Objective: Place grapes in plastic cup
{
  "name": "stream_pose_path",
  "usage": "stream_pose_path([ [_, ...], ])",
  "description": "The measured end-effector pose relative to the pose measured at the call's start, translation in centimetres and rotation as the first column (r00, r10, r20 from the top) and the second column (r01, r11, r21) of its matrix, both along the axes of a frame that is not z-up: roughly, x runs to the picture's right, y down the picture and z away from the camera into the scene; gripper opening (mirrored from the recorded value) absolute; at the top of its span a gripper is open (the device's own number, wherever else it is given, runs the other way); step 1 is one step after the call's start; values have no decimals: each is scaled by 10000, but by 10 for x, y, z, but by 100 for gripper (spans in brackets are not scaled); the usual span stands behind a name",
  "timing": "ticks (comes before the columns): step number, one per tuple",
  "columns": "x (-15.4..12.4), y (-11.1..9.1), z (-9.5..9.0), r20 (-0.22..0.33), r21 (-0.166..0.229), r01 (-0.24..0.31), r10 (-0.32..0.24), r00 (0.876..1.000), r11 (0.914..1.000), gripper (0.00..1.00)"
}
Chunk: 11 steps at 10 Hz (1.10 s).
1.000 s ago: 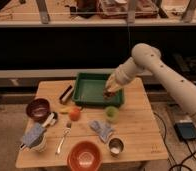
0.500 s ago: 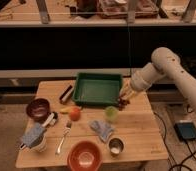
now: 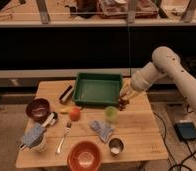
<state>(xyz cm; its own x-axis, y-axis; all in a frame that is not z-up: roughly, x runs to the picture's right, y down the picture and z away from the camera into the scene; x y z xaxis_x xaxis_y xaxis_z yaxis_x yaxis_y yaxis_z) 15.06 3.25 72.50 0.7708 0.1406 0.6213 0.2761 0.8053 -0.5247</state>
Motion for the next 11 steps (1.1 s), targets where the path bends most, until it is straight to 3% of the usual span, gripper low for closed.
stream_pose_path([
  [2,-5,18,10,-641,-388,-98,73,9979,9992,0],
  [4,-8,32,15,-882,-582,-190,138,9960,9981,0],
  [8,-25,30,12,-1029,-420,-40,-3,9947,9991,0],
  [11,-37,29,12,-806,-518,-128,86,9967,9986,0],
])
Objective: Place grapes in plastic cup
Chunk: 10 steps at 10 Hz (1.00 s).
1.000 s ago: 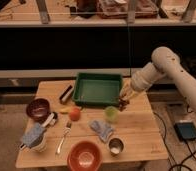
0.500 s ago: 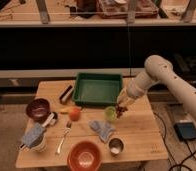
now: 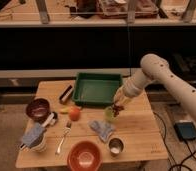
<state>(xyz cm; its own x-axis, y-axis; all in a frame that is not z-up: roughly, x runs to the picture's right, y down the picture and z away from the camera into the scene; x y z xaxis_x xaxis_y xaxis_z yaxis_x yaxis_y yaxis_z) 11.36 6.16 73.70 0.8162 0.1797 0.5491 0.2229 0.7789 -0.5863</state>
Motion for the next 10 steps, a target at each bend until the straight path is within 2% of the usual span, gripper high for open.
stream_pose_path([
  [5,-18,6,6,615,-392,-116,140,9980,9992,0],
  [10,-10,19,22,498,-808,-349,390,9980,9961,0],
])
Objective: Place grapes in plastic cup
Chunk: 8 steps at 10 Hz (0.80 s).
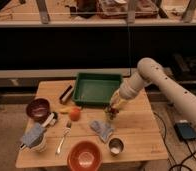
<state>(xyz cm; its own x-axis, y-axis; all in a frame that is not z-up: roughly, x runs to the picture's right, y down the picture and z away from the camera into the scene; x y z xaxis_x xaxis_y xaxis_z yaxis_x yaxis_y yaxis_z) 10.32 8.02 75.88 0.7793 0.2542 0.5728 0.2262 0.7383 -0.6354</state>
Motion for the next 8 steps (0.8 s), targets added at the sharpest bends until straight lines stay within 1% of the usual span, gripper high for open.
stream_pose_path([
  [3,7,9,15,176,-283,-248,253,9995,9993,0],
  [4,8,13,20,200,-466,-315,325,9993,9984,6],
  [7,13,23,30,160,-927,-532,549,9984,9943,36],
  [8,14,25,31,138,-1022,-578,595,9981,9931,46],
])
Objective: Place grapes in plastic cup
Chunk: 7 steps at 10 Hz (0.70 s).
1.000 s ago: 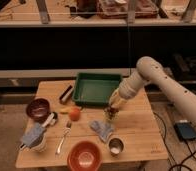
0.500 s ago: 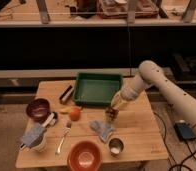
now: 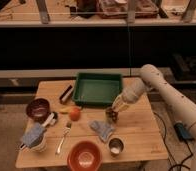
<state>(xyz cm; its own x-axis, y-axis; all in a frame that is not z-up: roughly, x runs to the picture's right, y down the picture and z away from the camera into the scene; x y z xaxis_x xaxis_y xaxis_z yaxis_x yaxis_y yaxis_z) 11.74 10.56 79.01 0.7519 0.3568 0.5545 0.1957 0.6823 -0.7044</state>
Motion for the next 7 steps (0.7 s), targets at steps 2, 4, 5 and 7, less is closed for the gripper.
stream_pose_path([
  [2,-1,1,1,24,-109,-2,3,10000,9999,65],
  [4,-4,-1,0,104,-153,20,-19,9999,9999,79],
  [5,-6,-2,0,181,-166,22,-19,9998,9999,80],
  [7,-7,-4,-1,253,-153,-17,21,9997,9999,80],
])
